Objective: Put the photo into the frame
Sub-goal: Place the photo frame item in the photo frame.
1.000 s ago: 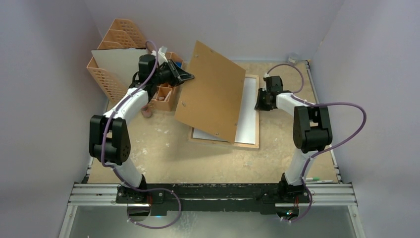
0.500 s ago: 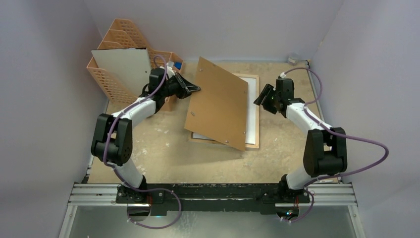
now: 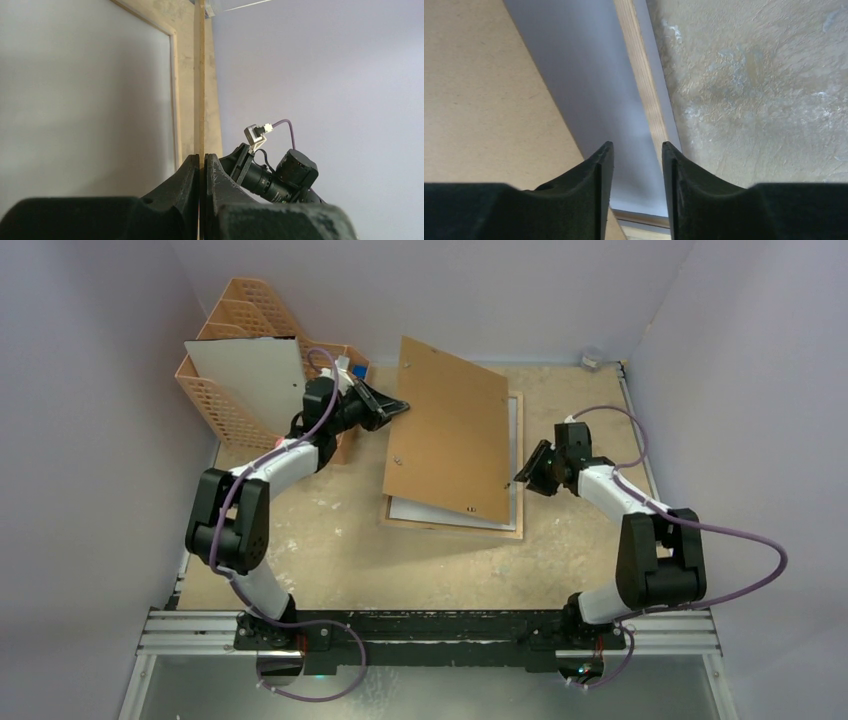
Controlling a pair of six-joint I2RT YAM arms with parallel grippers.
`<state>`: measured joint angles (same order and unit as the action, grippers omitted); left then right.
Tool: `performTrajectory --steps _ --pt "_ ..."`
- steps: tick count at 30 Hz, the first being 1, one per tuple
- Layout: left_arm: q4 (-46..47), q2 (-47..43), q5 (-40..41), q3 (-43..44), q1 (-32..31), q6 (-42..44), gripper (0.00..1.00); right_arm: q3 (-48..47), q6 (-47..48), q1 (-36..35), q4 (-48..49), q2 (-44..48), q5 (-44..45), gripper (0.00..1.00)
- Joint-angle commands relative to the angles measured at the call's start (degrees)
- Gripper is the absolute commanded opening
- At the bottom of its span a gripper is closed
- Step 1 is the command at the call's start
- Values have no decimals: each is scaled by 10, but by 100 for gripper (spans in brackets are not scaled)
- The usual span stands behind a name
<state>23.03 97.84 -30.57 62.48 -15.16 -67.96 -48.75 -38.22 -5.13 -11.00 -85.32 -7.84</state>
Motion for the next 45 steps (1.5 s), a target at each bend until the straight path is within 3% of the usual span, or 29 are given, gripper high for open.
performTrajectory --steps 1,7,28,37,45 --pt "121 23 -12 14 -12 -37 0 -7 -30 6 4 30 38 46" --pt "115 66 -20 38 -14 -21 0 1 -42 21 -6 23 60 51" --pt "170 148 -45 59 -15 -39 0 33 -38 32 31 -26 35 51" --pt "119 166 -33 115 -14 -10 0 37 -37 32 40 -44 30 51" --pt "108 166 -27 78 -35 -32 0 39 -38 32 48 -58 19 51"
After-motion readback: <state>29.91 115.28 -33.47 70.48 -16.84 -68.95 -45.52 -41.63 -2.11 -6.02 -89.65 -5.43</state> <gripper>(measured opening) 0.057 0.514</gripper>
